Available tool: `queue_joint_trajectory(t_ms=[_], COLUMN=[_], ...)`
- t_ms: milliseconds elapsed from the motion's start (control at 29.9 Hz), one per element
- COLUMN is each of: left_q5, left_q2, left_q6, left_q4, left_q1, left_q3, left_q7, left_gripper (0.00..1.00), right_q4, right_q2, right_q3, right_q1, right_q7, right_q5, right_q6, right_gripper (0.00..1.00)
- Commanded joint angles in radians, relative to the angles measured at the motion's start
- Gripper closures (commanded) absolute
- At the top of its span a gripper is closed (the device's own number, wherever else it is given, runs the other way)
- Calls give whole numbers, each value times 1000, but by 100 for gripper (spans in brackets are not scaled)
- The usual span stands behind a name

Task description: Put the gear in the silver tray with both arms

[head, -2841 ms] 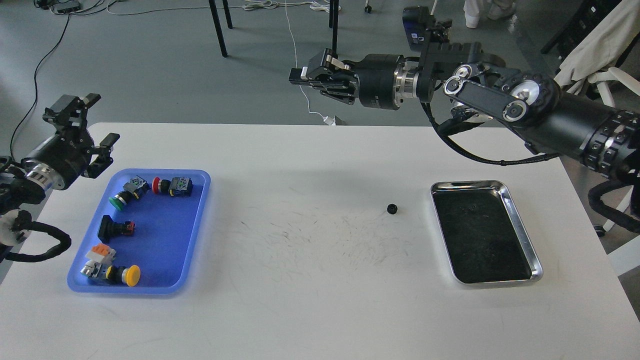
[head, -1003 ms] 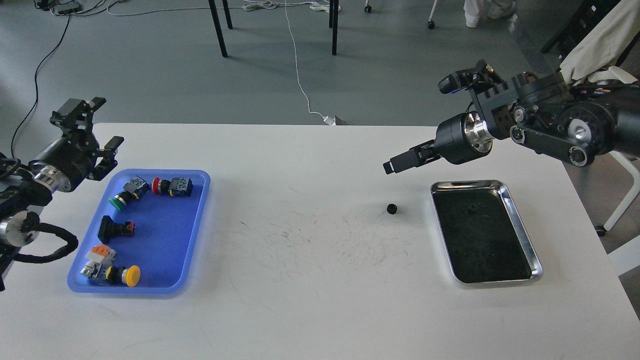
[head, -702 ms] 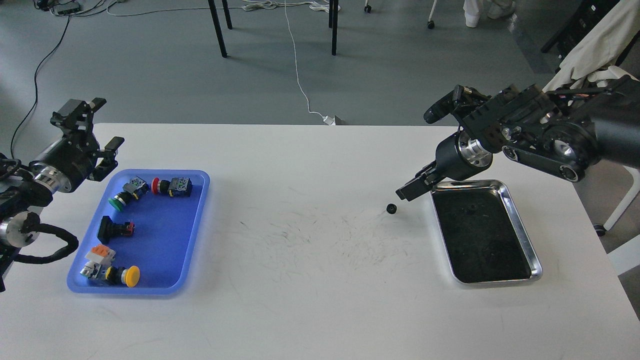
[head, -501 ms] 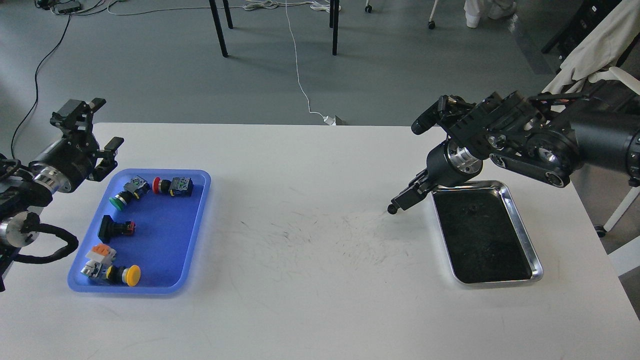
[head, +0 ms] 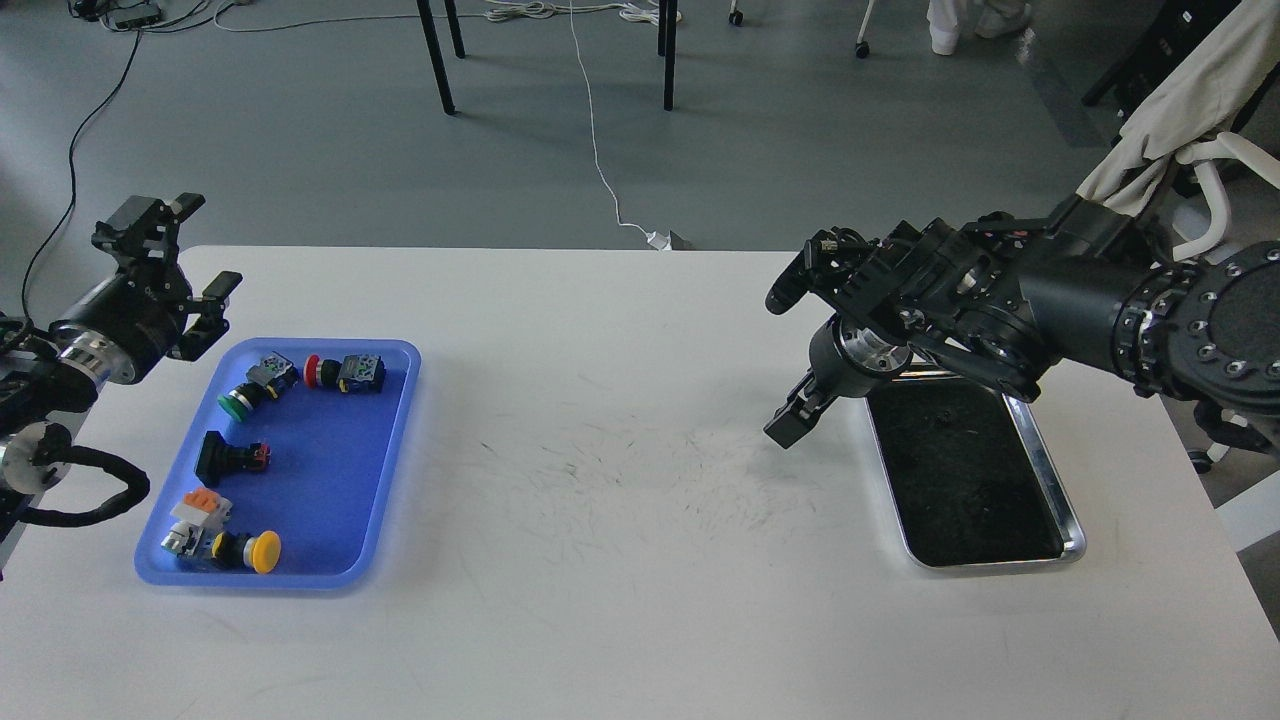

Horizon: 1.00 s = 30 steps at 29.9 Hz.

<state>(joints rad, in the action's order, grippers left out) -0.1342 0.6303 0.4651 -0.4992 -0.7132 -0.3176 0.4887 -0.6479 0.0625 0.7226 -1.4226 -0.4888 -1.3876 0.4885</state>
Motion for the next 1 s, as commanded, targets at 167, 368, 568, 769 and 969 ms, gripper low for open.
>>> queue_joint_trajectory(t_ms=[167,368,568,769,969], left_q5=[4,5,5,5,5], left_q2=[0,3,2,0,-3], left_q6=[3,3,3,3,3], left_q4=[1,1,-1,1,1], left_q1=[1,1,1,1,1], left_q3=[0,0,0,0,0], left_q7=[0,0,0,0,0], left_gripper=[2,2,2,2,2], right_q4=[1,-9,11,7,34], right_q2=[-6,-4,-4,3,-1], right_q3=[-49,-71,-5,6,9], right_q1=[-9,-19,-29,-16,5], right_q7=[0,0,0,0,0], right_q5=[13,6,7,9,2], right_q6=[0,0,0,0,0], right_gripper=[6,1,0,1,2])
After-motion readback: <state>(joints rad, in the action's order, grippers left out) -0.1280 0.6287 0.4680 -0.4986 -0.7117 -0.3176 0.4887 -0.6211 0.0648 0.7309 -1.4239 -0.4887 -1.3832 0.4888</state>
